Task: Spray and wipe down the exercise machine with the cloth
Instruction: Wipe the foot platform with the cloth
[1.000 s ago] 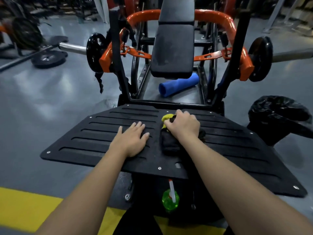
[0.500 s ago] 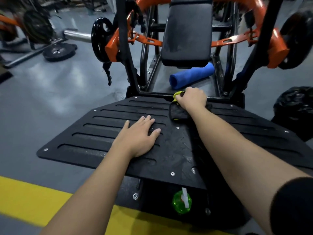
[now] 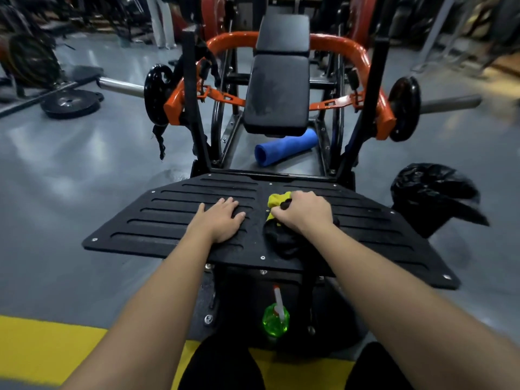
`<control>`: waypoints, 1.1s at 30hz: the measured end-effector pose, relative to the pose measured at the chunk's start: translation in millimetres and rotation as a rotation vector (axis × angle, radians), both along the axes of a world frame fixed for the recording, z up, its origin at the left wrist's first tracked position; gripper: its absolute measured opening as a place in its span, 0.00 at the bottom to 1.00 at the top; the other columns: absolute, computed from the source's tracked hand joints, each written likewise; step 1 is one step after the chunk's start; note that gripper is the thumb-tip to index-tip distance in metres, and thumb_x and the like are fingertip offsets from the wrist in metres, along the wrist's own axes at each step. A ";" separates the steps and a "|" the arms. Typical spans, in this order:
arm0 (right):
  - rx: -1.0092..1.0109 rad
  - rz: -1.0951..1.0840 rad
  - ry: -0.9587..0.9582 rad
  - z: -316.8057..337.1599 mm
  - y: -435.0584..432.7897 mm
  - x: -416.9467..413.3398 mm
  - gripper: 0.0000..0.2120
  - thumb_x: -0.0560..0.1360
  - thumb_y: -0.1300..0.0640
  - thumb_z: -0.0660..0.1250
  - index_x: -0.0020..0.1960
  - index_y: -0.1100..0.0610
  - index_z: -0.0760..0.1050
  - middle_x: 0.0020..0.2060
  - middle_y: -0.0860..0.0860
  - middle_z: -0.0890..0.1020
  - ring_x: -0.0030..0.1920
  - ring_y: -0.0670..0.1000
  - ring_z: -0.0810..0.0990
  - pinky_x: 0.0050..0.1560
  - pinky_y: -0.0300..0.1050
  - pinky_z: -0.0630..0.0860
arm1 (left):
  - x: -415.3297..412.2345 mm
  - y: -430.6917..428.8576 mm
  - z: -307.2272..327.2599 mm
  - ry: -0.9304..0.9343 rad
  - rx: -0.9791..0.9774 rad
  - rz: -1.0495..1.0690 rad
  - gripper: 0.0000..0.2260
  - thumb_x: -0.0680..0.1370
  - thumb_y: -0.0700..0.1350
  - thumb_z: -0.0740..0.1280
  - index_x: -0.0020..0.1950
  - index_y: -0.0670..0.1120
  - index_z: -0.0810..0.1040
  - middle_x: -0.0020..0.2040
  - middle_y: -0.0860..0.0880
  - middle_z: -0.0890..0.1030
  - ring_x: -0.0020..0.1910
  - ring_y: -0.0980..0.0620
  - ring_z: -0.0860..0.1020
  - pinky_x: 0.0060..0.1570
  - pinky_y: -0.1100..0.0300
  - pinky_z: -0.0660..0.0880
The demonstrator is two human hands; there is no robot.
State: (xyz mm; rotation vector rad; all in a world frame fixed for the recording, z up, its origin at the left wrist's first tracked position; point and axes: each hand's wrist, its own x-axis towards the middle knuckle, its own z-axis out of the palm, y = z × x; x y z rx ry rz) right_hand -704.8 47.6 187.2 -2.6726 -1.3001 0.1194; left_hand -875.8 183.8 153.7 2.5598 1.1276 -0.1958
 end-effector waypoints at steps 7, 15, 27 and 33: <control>-0.033 0.022 -0.038 24.0 -60.3 -44.0 0.20 0.72 0.36 0.63 0.48 0.52 0.76 0.44 0.52 0.81 0.50 0.60 0.81 0.42 0.48 0.68 | -3.0 -4.6 4.7 0.032 -0.019 -0.008 0.28 0.86 0.60 0.46 0.85 0.51 0.52 0.85 0.54 0.49 0.83 0.54 0.46 0.80 0.42 0.41; -0.002 -0.024 -0.091 11.3 -34.9 -43.8 0.20 0.74 0.37 0.62 0.51 0.53 0.74 0.45 0.51 0.81 0.52 0.59 0.81 0.42 0.48 0.68 | -1.9 -3.2 4.7 -0.001 -0.018 -0.013 0.28 0.86 0.61 0.48 0.84 0.51 0.54 0.85 0.54 0.51 0.83 0.54 0.48 0.80 0.42 0.42; 0.094 -0.101 -0.026 -34.8 86.8 15.3 0.22 0.76 0.37 0.63 0.58 0.54 0.76 0.56 0.54 0.82 0.58 0.60 0.78 0.44 0.50 0.68 | 1.7 -0.4 0.5 -0.029 0.018 0.002 0.28 0.85 0.63 0.51 0.84 0.54 0.57 0.84 0.57 0.53 0.82 0.58 0.49 0.81 0.45 0.44; 0.133 -0.116 0.014 -50.9 134.1 52.5 0.22 0.75 0.39 0.62 0.58 0.55 0.77 0.55 0.55 0.82 0.58 0.61 0.78 0.43 0.49 0.68 | 2.9 -1.9 -0.3 -0.040 0.013 0.022 0.28 0.85 0.63 0.52 0.83 0.56 0.56 0.84 0.59 0.52 0.82 0.61 0.48 0.81 0.47 0.43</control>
